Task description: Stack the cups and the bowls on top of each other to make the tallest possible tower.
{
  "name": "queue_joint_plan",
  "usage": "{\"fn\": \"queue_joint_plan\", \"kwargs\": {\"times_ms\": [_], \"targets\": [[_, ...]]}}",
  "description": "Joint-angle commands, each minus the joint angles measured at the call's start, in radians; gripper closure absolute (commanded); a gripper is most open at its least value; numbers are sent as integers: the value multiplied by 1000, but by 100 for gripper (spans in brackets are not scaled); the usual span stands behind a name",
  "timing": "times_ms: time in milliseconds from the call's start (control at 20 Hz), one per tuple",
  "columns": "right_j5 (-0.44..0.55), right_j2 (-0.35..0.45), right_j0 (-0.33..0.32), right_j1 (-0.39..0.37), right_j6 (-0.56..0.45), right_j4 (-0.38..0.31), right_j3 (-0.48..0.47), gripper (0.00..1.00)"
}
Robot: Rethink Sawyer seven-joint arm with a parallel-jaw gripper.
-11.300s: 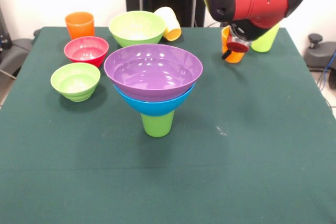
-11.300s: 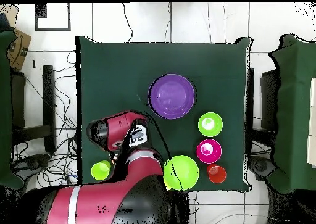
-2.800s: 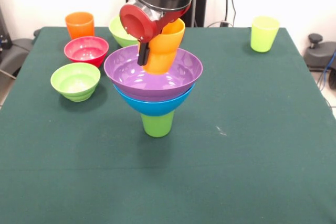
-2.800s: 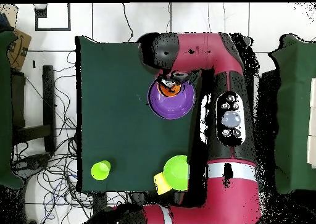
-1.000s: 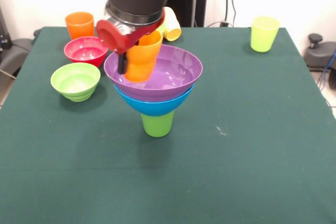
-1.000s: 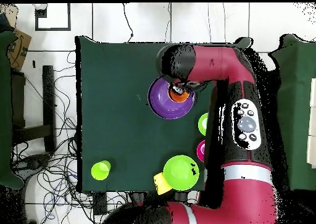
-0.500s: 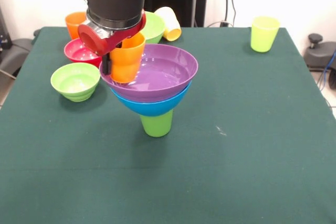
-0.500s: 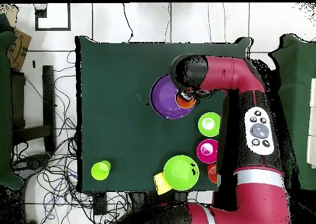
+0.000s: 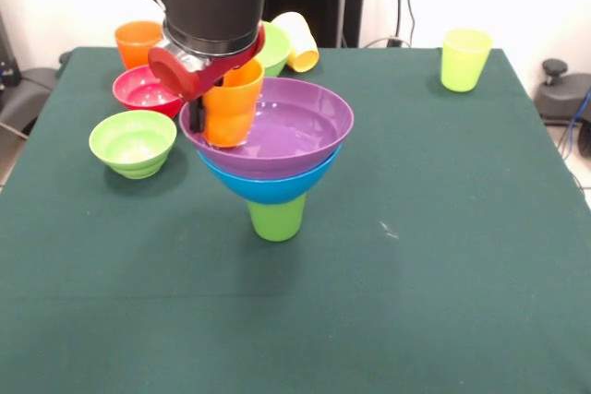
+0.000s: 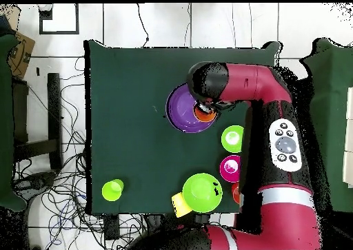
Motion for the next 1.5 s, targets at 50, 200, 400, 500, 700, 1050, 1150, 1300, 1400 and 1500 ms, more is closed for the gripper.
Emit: {"fn": "queue_joint_plan", "kwargs": {"times_ms": [50, 200, 400, 500, 700, 1050, 1150, 1300, 1400, 1500], "targets": [[-9, 76, 69, 36, 14, -32, 32, 100], [-41, 75, 72, 32, 34, -23, 45, 100], [-66, 75, 78, 18, 58, -3, 70, 100], [-71, 77, 79, 13, 64, 7, 74, 100], [-107, 73, 85, 16, 79, 11, 84, 100], [-128, 65, 96, 33, 71, -9, 68, 100], [-133, 64, 98, 33, 66, -12, 69, 100], [-138, 58, 107, 33, 71, -16, 74, 100], [-141, 51, 113, 36, 80, -20, 80, 100], [-143, 45, 116, 45, 89, -21, 83, 100]]}}
